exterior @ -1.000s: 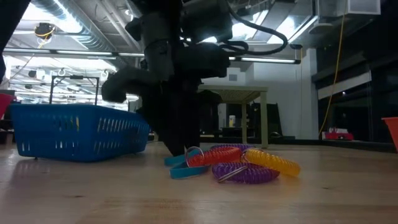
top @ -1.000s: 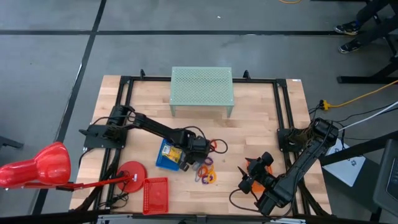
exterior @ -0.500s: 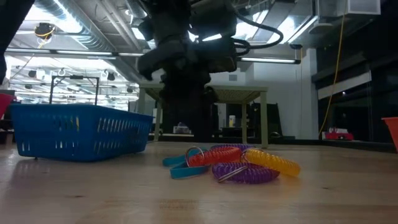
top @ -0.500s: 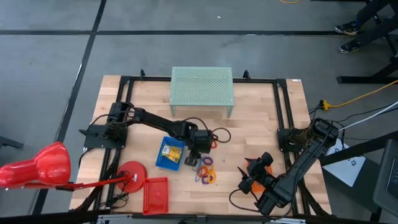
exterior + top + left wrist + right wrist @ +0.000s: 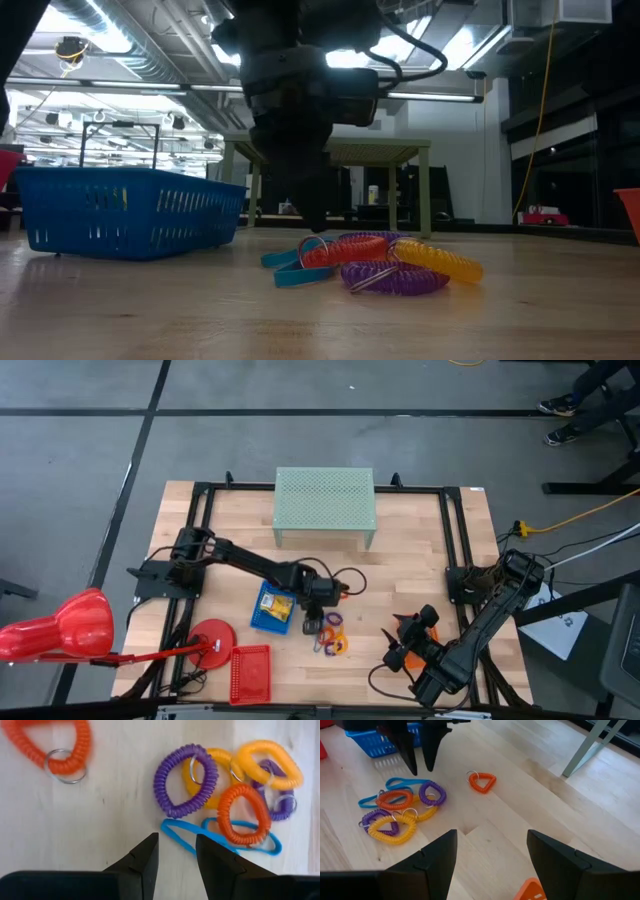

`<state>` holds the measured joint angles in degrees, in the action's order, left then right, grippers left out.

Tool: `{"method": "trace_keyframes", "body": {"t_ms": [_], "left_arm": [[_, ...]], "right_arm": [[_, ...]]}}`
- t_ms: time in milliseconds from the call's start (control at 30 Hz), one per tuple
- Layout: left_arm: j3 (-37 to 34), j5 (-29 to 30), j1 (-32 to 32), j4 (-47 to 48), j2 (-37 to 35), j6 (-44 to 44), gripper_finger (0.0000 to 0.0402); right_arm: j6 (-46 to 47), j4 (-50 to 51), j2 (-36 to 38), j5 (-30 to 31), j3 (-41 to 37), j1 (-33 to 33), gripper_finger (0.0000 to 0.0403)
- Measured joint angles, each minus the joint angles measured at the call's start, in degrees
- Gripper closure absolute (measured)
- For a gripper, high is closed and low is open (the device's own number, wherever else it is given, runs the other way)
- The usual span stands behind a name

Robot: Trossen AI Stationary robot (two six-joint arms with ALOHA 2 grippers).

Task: Pick & Place Office Desk Supplies
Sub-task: Put the blue rubber band into the orange bin

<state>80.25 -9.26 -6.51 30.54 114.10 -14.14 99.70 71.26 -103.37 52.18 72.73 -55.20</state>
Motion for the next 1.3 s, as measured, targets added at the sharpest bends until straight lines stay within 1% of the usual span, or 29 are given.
{"method": "trace_keyframes", "body": {"t_ms": [200,367,600,767,900,1067,1167,1300], "left_arm": [[0.00,2.96,-1.84,-3.39,0.00,-9.71,0.0274],[0.08,4.60,-3.07,-4.64,0.53,-15.06,0.0274],[0.00,9.74,-4.29,-2.87,1.51,-19.13,0.0274],[0.05,11.45,-4.76,-2.28,3.01,-21.90,0.0274],[0.31,11.48,-5.45,-2.47,4.91,-23.43,0.0274],[0.27,9.65,-5.79,-2.49,6.69,-22.93,0.0276],[0.22,9.56,-6.02,-2.39,6.71,-20.47,0.0294],[0.15,9.17,-6.45,-2.07,6.36,-18.18,0.0345]], "right_arm": [[-2.77,-0.96,0.00,2.52,0.00,0.01,0.0160],[-6.49,-3.40,0.00,2.48,0.00,0.02,0.0160],[-13.77,-12.25,-0.65,0.66,0.00,-0.44,0.0160],[-17.83,-16.75,-1.97,-0.76,0.00,-0.83,0.0160],[-18.17,-17.54,-2.79,-0.74,0.00,-1.54,0.0160],[-17.88,-17.99,-3.08,-0.10,0.00,-2.01,0.0160],[-17.86,-18.14,-3.08,-0.06,0.00,-2.01,0.0160],[-17.86,-18.16,-3.08,-0.08,0.00,-1.98,0.0160]]}}
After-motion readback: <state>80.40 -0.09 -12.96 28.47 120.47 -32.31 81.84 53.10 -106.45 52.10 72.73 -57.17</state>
